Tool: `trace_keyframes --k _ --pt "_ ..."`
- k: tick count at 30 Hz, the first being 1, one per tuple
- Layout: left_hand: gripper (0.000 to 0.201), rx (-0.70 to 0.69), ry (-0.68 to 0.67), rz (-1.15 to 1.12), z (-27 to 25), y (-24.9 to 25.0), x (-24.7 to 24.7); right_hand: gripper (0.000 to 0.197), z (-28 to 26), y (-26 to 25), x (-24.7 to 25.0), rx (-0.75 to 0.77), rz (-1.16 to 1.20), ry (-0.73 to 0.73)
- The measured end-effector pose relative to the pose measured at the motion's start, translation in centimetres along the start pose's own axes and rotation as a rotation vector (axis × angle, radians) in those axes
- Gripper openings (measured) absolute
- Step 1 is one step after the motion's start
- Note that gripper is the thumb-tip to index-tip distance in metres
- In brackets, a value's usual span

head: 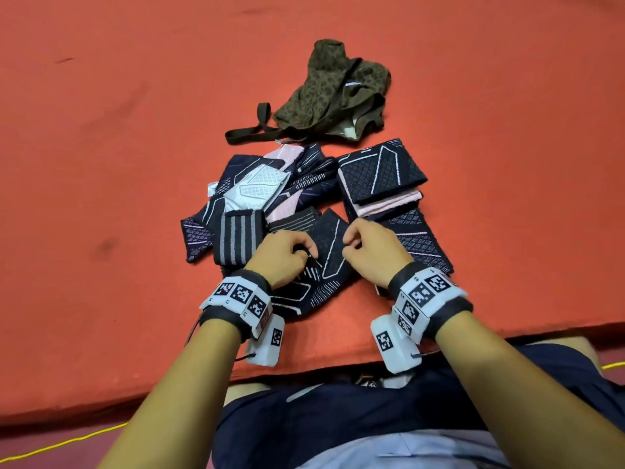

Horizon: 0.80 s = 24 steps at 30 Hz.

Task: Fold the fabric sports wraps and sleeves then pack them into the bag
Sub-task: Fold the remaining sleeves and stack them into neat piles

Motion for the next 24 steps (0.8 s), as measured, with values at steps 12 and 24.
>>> trace_keyframes --k 12,24 --pt "0.031 -0.041 -0.086 0.005 0.2 -0.3 -1.1 0.035 0.9 0.3 0.1 -0.109 -0.352 0.079" --pt "0.025 -0.02 -0.085 0.043 1.1 -1.1 -3.4 0.018 -0.2 1.5 0.2 -0.124 -0.274 -0.101"
Point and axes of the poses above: each hand's wrist, its own z-axis towards the middle knuckle, its own x-axis out of the back of the hand, y = z × x, the point moved 2 cm from there along z, towards the middle knuckle, and after that the axes turned 6 degrees about -y, right-handed, at the moved point
